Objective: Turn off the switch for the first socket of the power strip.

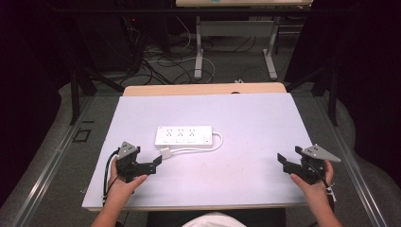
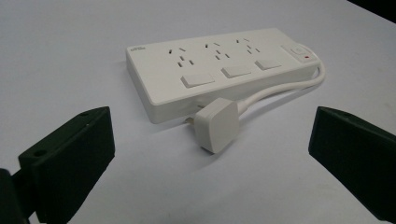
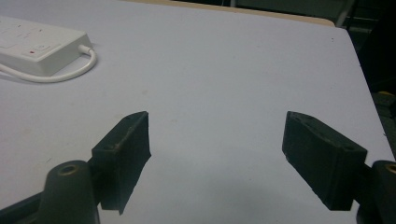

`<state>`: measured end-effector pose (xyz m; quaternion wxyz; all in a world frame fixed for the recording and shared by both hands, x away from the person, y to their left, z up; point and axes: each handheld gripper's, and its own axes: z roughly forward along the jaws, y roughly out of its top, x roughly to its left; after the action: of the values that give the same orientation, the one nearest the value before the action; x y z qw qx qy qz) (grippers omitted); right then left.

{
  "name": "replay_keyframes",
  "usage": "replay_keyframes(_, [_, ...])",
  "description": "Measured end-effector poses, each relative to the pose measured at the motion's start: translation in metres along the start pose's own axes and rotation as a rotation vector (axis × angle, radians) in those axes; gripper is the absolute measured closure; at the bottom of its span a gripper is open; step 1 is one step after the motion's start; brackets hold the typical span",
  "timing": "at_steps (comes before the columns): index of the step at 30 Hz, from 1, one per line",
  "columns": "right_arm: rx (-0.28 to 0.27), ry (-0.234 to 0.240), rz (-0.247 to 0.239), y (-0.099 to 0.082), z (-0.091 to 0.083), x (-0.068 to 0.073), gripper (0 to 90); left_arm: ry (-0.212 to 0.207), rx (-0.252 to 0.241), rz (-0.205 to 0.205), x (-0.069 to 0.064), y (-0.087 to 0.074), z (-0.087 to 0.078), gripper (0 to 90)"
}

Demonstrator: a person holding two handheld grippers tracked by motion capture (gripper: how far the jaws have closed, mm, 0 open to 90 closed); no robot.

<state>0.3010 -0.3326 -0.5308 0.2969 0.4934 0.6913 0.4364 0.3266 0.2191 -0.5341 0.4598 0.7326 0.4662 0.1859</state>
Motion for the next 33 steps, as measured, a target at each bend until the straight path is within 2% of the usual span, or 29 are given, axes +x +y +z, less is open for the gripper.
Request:
replay_keyframes(5, [0.018,0.009,-0.001,-0.004,0.002,0.002,22.5,0.002,-0.015,-0.003,-0.003,0.000,0.000,0.2])
replay_keyframes(7, [0.010,0.011,-0.014,-0.003,0.003,0.003,22.5,0.010,-0.016,0.009,-0.003,0.000,-0.001,0.2])
replay_keyframes(9, [0.001,0.016,-0.015,-0.002,0.004,0.004,22.5,0.009,-0.012,0.005,-0.003,0.000,-0.001,0.4])
replay_keyframes(14, [0.022,0.030,-0.023,-0.002,0.003,0.007,23.3,0.016,-0.018,0.004,-0.003,0.000,-0.004,1.9])
replay_keyframes(20, [0.009,0.047,-0.035,-0.002,0.005,0.012,23.6,0.023,-0.020,0.009,-0.007,0.005,-0.006,9.3])
replay_keyframes(22, [0.021,0.042,-0.040,-0.002,0.004,0.012,23.6,0.022,-0.025,0.009,-0.008,0.006,-0.006,11.1])
replay_keyframes(23, [0.024,0.045,-0.035,-0.002,0.004,0.012,23.6,0.021,-0.027,0.014,-0.009,0.008,-0.006,16.2])
replay_keyframes(26, [0.022,0.048,-0.041,-0.002,0.004,0.012,23.5,0.015,-0.030,0.003,-0.011,0.011,-0.006,16.7])
replay_keyframes(33, [0.018,0.047,-0.033,-0.002,0.003,0.013,23.6,0.021,-0.027,0.007,-0.018,0.022,-0.008,31.1])
